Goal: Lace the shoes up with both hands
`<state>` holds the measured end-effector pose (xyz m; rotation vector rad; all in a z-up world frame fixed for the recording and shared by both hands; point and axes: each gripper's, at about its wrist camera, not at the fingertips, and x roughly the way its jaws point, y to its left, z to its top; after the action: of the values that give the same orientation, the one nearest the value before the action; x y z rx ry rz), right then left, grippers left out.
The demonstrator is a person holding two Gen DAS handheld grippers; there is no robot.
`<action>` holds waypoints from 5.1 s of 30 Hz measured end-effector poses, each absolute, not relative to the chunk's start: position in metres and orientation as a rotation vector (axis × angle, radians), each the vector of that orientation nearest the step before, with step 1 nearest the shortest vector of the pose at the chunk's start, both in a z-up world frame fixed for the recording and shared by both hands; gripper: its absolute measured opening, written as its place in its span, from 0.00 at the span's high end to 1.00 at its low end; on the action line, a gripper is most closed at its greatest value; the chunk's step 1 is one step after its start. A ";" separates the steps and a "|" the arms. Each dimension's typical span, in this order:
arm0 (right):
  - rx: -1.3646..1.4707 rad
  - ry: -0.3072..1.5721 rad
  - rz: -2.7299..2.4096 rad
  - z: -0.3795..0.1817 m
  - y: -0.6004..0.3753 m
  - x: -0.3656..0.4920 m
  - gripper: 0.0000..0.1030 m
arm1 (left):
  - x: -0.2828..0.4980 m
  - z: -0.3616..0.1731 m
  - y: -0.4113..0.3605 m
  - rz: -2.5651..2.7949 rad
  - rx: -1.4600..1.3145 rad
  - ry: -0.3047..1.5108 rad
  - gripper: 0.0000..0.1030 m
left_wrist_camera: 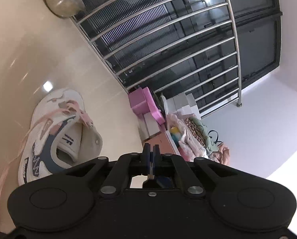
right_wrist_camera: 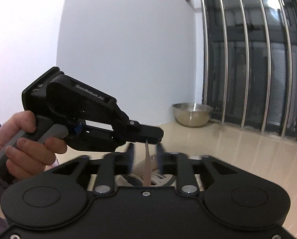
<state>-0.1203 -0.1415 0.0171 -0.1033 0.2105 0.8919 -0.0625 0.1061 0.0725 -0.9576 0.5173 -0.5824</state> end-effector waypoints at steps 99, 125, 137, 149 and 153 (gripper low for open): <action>-0.376 0.485 1.138 -0.007 -0.059 0.003 1.00 | -0.032 0.023 0.169 -0.455 -0.862 0.567 0.71; -0.267 0.434 0.971 -0.002 -0.062 -0.032 0.53 | -0.024 -0.003 0.171 -0.382 -1.124 0.440 0.99; -0.359 0.401 0.759 -0.023 -0.018 -0.109 0.53 | -0.082 0.029 0.195 -0.132 -0.669 0.411 0.99; -0.821 0.397 0.736 -0.003 -0.079 -0.105 0.50 | -0.131 0.049 0.123 -0.343 -0.436 0.524 0.50; -0.773 0.345 0.688 -0.013 -0.077 -0.116 0.45 | -0.103 0.075 0.068 -0.396 -0.235 0.352 0.47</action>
<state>-0.1156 -0.0771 -0.0127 -0.7735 0.3450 0.6879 -0.1027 0.0676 0.0755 -0.2347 0.3517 -0.3961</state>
